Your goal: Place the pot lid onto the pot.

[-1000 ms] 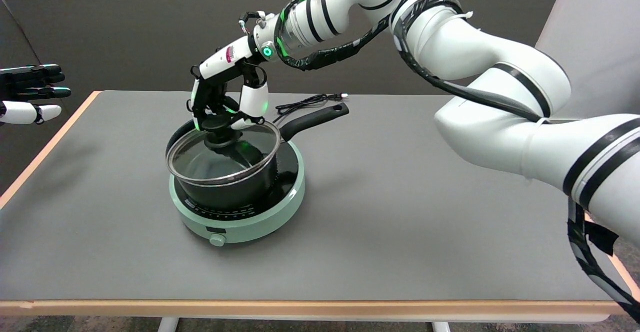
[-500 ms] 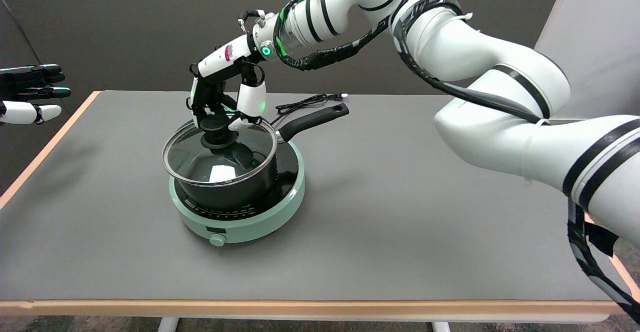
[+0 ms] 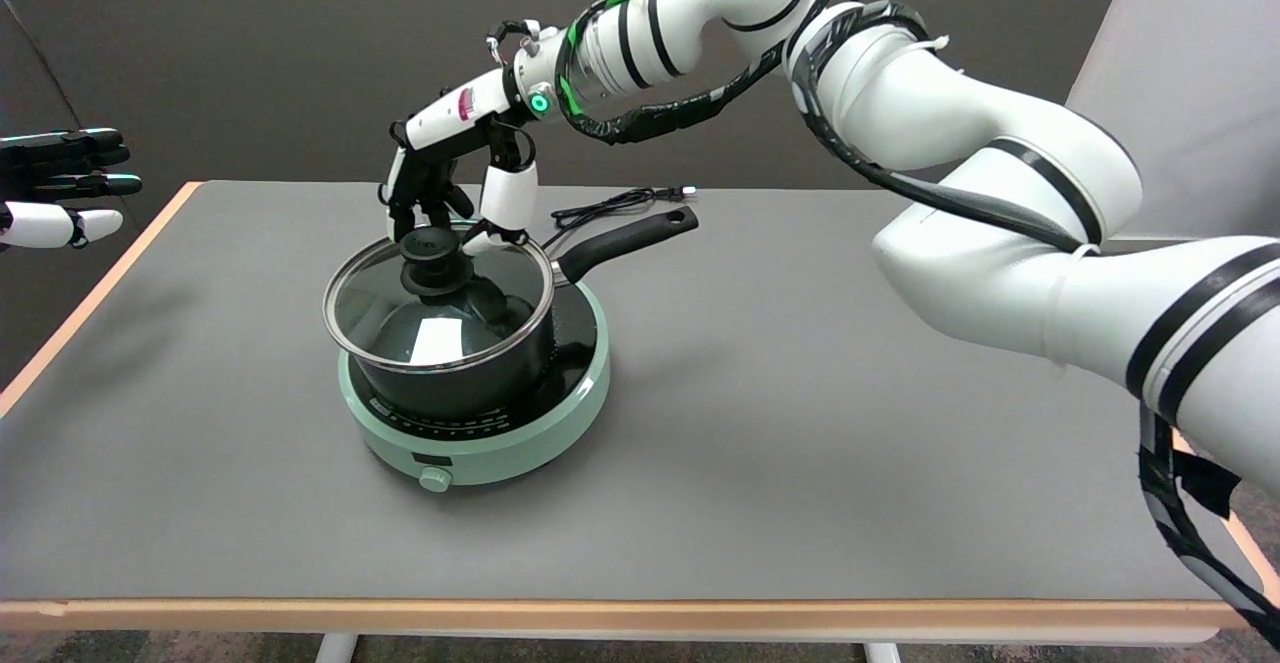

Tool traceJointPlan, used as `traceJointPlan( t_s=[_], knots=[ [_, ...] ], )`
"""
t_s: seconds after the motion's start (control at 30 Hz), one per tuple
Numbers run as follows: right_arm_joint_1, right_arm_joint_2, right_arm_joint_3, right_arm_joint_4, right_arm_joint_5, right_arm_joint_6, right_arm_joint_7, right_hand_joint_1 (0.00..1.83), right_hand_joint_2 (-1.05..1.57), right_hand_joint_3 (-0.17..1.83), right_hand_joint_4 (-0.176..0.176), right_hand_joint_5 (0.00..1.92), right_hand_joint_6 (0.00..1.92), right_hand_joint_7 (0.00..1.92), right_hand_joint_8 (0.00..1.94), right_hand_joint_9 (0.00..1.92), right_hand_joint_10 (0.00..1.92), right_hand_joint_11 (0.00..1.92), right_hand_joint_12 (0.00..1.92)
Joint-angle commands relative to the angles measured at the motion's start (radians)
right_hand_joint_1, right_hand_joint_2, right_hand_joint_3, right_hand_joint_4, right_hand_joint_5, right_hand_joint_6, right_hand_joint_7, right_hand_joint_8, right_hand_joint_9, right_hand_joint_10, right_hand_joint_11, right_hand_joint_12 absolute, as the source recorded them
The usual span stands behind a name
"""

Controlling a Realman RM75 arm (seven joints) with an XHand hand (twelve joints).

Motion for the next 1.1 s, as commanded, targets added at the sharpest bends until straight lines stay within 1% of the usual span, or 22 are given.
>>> traceJointPlan(
  t_s=[0.03,0.27,0.33,0.4,0.47,0.5,0.53,0.57,0.6,0.63,0.67,0.7,0.77,0.93,1.1],
  knots=[
    [-0.025,0.024,0.003,0.026,-0.026,-0.029,-0.005,1.05,0.63,0.86,0.033,0.59,0.24,0.81,0.42,0.69,1.12,0.00,1.65],
    [-0.026,0.033,0.004,0.045,-0.026,-0.012,0.001,1.06,0.63,0.86,0.032,0.58,0.24,0.82,0.41,0.70,1.11,0.00,1.64],
    [-0.023,0.033,0.010,0.050,-0.026,0.011,0.001,1.07,0.60,0.88,0.025,0.55,0.22,0.80,0.40,0.68,1.11,0.00,1.65],
    [-0.021,0.033,0.015,0.064,-0.026,0.036,0.001,1.09,0.59,0.90,0.010,0.50,0.20,0.77,0.38,0.66,1.08,0.00,1.65],
    [-0.020,0.037,0.023,0.083,-0.026,0.056,0.001,1.11,0.57,0.95,-0.013,0.43,0.17,0.68,0.34,0.62,0.97,0.00,1.61],
    [-0.020,0.039,0.025,0.096,-0.026,0.065,0.003,1.12,0.54,0.94,-0.025,0.41,0.17,0.67,0.30,0.60,0.89,0.00,1.58],
    [-0.021,0.042,0.026,0.108,-0.026,0.074,0.003,1.10,0.53,0.95,-0.034,0.39,0.16,0.64,0.27,0.61,0.79,0.00,1.55],
    [-0.022,0.044,0.027,0.118,-0.026,0.078,0.003,1.04,0.55,0.98,-0.041,0.35,0.16,0.58,0.27,0.62,0.66,0.00,1.52],
    [-0.023,0.047,0.028,0.129,-0.026,0.082,0.004,1.07,0.52,0.97,-0.043,0.35,0.15,0.57,0.24,0.61,0.60,0.00,1.51],
    [-0.025,0.051,0.029,0.143,-0.026,0.087,0.004,1.05,0.51,0.97,-0.045,0.34,0.15,0.55,0.22,0.60,0.54,0.00,1.50],
    [-0.026,0.055,0.032,0.151,-0.025,0.090,0.005,0.98,0.52,1.00,-0.053,0.30,0.12,0.49,0.21,0.55,0.50,0.00,1.50],
    [-0.029,0.058,0.035,0.162,-0.023,0.096,0.007,0.96,0.51,1.00,-0.053,0.30,0.11,0.47,0.20,0.52,0.46,0.00,1.48],
    [-0.032,0.065,0.040,0.185,-0.012,0.106,0.011,0.97,0.47,0.99,-0.054,0.25,0.15,0.41,0.19,0.48,0.35,0.09,1.42],
    [-0.044,0.079,0.050,0.240,0.045,0.119,0.014,0.90,0.44,0.97,-0.064,0.19,0.12,0.31,0.18,0.38,0.34,0.19,1.27],
    [-0.059,0.080,0.050,0.256,0.083,0.102,0.014,0.79,0.44,0.91,-0.071,0.15,0.14,0.28,0.19,0.36,0.32,0.24,1.24]
  ],
)
